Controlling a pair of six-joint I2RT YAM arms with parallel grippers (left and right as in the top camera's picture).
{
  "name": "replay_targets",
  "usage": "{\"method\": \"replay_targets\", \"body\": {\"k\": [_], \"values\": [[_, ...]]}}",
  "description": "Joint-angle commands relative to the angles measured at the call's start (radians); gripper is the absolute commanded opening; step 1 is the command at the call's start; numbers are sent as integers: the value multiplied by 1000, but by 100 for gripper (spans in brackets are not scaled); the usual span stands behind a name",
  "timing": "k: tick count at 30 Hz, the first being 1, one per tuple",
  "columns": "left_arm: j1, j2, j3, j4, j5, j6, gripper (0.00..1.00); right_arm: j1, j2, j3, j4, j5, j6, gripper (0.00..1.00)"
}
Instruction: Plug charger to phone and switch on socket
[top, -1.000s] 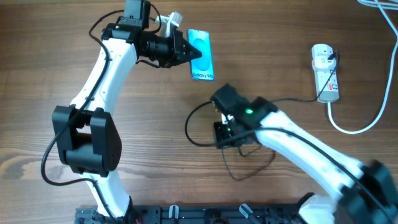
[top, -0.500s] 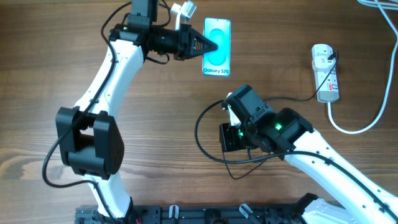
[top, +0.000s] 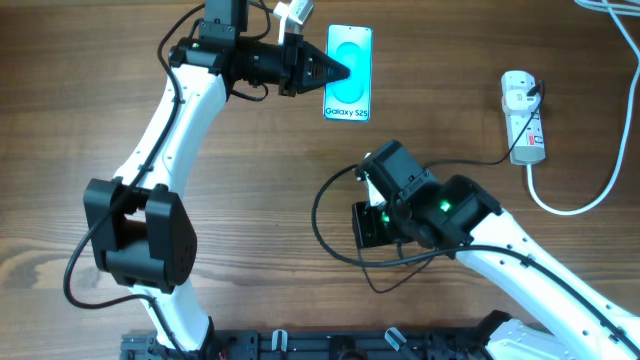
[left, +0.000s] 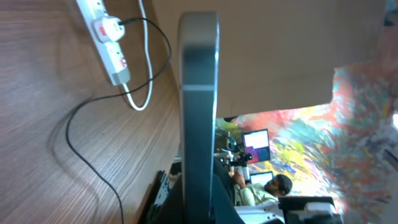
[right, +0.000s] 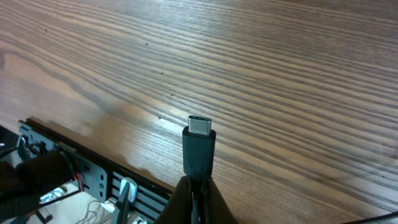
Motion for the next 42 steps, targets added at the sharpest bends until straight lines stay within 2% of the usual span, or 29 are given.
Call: {"method": "replay_targets", "body": {"k": [1,10,19,21,27,31,38,42], "values": [[-10,-37,5,1,-60,-2,4,22,-10,26,-5,-2,12,4],[-32,-37,5,1,-161,0,4,25,-10,73,-19,47,-46,4],[-67,-37,5,-3,-166,62,4,25,-10,96,50,170,-18,4],[-68,-37,5,-3,-153,78,4,23,-10,101,56,219,20,4],[-63,-37,5,-3,-57,79,4,-31,-10,160,63,231,12,4],[-64,-40,5,-5,8,184,4,-51,-10,208,65,227,1,4],[-63,-55,5,-8,-75,182,4,-51,-2,220,59,220,-20,4],[-63,-103,5,-57,-220,180,4,-51,10,220,63,220,-13,4]]}}
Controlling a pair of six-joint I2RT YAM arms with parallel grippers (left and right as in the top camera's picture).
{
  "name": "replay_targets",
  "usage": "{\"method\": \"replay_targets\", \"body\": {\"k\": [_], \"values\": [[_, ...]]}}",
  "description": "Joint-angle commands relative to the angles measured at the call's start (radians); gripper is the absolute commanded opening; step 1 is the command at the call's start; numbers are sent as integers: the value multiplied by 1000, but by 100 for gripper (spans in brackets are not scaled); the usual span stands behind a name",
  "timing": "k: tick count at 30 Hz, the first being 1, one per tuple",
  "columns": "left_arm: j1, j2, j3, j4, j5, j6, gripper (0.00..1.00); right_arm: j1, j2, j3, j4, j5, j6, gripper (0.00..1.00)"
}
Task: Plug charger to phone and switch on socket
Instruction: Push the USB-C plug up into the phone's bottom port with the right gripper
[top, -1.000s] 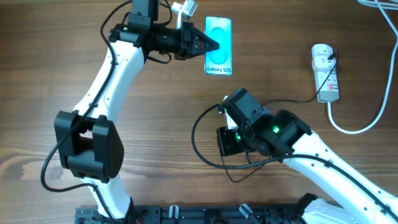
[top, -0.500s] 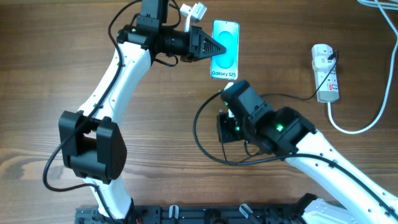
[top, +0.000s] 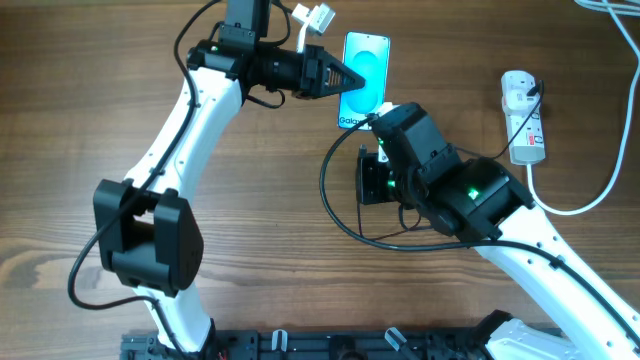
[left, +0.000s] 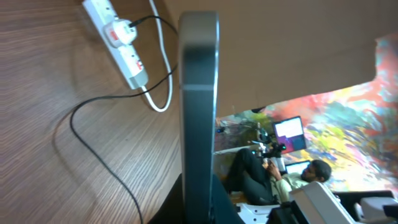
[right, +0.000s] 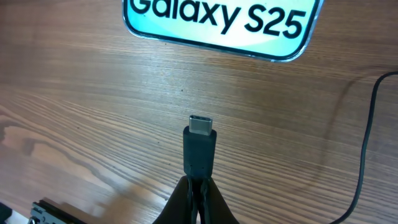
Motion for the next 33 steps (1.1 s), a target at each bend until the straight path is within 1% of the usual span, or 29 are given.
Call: {"method": "replay_targets", "body": {"k": [1,4,8,10,12,15,20,23,33], "values": [[3,-112,5,-49,-152,29,4,0,11,20,5,14,-5,4],[4,-161,5,-78,-213,41,4,0,11,20,19,5,-8,4],[3,-193,5,-82,-190,43,4,0,13,20,56,-69,-22,4],[3,-197,5,-89,-126,43,4,0,13,20,61,-84,-21,4],[3,-197,5,-98,-95,43,4,0,13,20,62,-84,-21,4],[3,-197,5,-126,-100,90,4,0,12,25,62,-84,-21,4],[4,-197,5,-137,-172,92,4,0,12,54,50,-85,-40,5],[4,-197,5,-137,-172,92,4,1,12,61,42,-100,-67,5],[3,-197,5,-137,-141,92,4,1,13,61,50,-103,-74,4]]}}
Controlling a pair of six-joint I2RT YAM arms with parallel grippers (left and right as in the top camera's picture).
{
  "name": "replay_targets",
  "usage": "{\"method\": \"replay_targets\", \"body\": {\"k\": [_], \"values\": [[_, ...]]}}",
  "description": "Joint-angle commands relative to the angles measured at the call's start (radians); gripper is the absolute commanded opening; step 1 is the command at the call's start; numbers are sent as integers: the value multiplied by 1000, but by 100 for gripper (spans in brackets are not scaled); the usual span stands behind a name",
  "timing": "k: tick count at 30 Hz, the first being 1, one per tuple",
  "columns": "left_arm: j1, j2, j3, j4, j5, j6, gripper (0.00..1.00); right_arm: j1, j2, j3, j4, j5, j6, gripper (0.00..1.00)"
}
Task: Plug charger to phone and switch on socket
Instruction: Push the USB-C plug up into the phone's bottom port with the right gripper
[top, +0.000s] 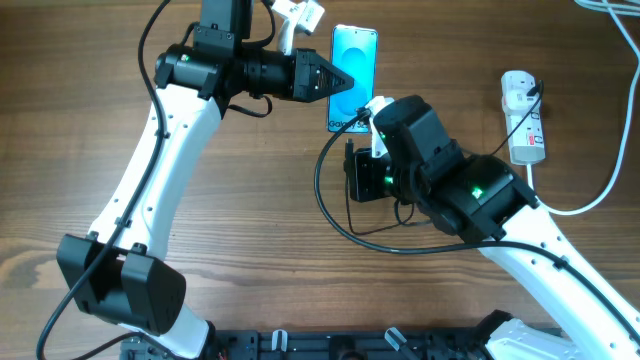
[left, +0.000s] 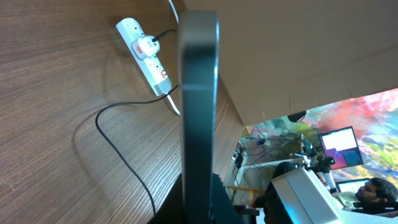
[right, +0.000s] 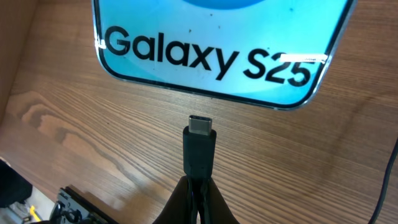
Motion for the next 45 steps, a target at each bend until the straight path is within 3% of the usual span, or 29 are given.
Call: {"method": "replay_targets", "body": {"k": [1,15,45], "values": [[3,-16,5,3,43,24,4,1,10,27,6,-16,-21,4],[3,-16,5,-22,109,69,4,1,14,27,10,3,-31,4],[3,-16,5,-23,58,68,4,1,14,27,28,-20,-32,4]]}}
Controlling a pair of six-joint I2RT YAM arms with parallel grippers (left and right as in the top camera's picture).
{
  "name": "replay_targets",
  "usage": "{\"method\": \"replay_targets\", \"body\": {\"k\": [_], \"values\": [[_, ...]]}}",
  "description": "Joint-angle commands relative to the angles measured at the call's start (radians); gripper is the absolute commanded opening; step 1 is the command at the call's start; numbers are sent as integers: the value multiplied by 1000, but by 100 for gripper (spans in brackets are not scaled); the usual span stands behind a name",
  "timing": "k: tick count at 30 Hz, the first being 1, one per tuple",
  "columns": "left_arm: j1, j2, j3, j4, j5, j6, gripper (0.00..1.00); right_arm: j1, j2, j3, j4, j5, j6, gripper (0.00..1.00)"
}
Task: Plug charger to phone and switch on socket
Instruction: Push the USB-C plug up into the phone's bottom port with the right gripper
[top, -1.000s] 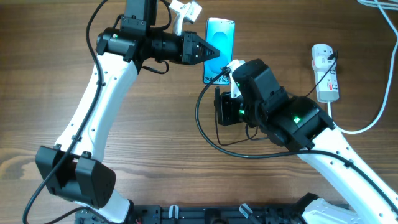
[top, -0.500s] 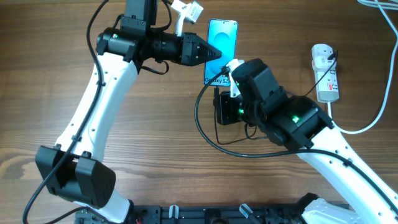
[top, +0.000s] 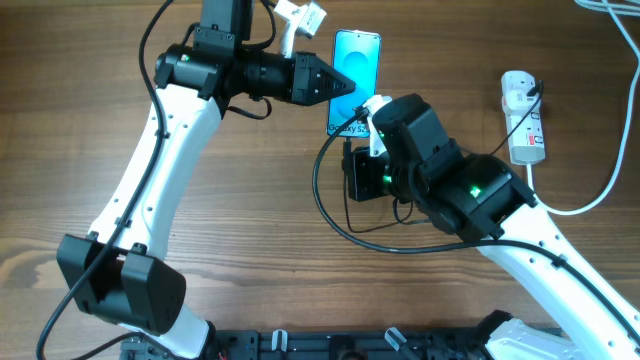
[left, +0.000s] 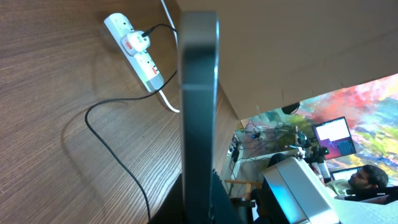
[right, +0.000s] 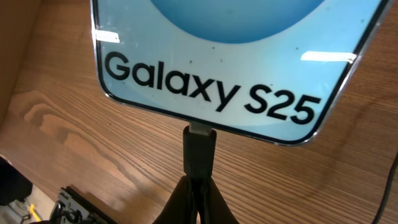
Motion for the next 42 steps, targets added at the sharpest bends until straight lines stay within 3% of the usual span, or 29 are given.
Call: {"method": "replay_targets", "body": {"k": [1,42], "values": [[3,-16,5,3,18,24,3,1,9,27,11,-13,-21,4],[3,-16,5,-8,18,24,4,0,9,27,12,40,-18,4]]}}
